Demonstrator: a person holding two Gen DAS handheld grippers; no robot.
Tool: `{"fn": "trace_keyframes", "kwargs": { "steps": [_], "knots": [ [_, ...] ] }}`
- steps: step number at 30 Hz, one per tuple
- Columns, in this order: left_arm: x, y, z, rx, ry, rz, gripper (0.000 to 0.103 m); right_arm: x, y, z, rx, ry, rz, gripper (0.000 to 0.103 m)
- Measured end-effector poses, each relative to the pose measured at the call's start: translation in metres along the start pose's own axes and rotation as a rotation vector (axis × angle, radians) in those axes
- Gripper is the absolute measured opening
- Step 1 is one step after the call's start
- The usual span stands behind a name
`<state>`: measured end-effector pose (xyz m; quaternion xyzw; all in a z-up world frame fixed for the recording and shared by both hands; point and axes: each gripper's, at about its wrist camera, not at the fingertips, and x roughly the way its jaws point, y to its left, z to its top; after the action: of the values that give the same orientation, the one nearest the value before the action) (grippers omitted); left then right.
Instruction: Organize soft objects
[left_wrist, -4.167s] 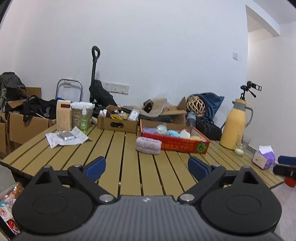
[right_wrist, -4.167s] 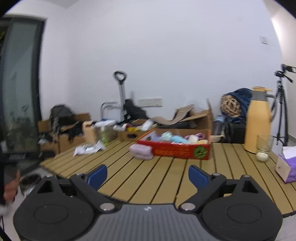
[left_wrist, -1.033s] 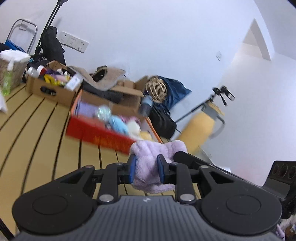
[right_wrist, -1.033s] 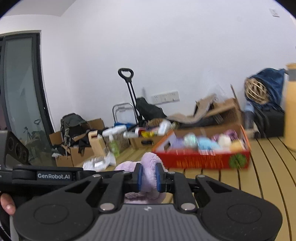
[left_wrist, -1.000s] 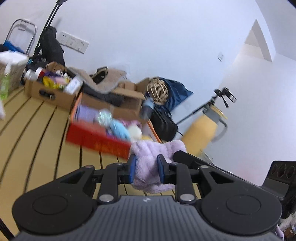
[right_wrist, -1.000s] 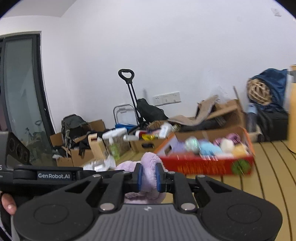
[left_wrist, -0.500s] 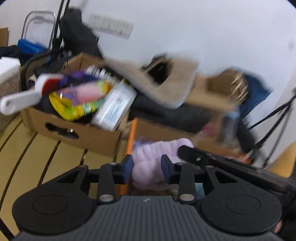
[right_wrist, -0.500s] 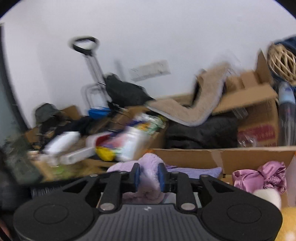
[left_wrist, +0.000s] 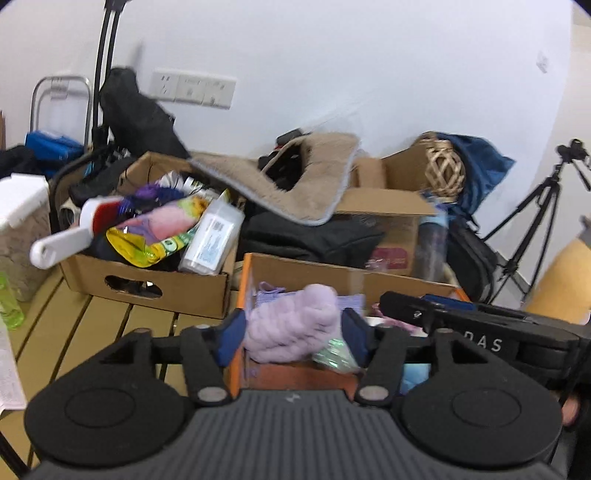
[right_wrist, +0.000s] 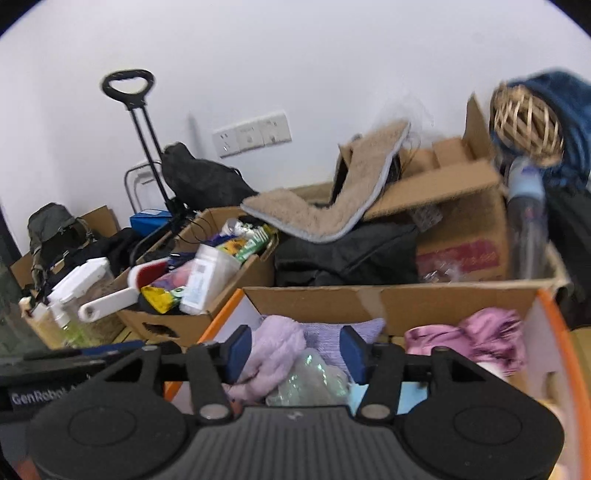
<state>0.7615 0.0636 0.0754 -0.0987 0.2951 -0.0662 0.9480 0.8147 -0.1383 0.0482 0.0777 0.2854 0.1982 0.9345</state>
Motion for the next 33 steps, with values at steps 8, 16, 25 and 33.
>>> {"fn": "trace_keyframes", "kwargs": {
  "steps": [8,16,25,33],
  "knots": [
    [-0.104,-0.04,-0.022,0.084,-0.075,0.014,0.069,-0.112,0.007,-0.011,-0.072,-0.075,-0.02,0.066],
    [-0.211,-0.066,-0.069,0.124,-0.163,0.022,0.069,-0.245,0.027,-0.058,-0.166,-0.19,0.024,0.074],
    [-0.319,-0.074,-0.174,0.158,-0.327,0.046,0.093,-0.364,0.057,-0.133,-0.233,-0.305,0.001,0.09],
    [-0.399,-0.075,-0.266,0.215,-0.429,0.16,0.103,-0.438,0.078,-0.224,-0.216,-0.375,-0.039,0.095]
  ]
}}
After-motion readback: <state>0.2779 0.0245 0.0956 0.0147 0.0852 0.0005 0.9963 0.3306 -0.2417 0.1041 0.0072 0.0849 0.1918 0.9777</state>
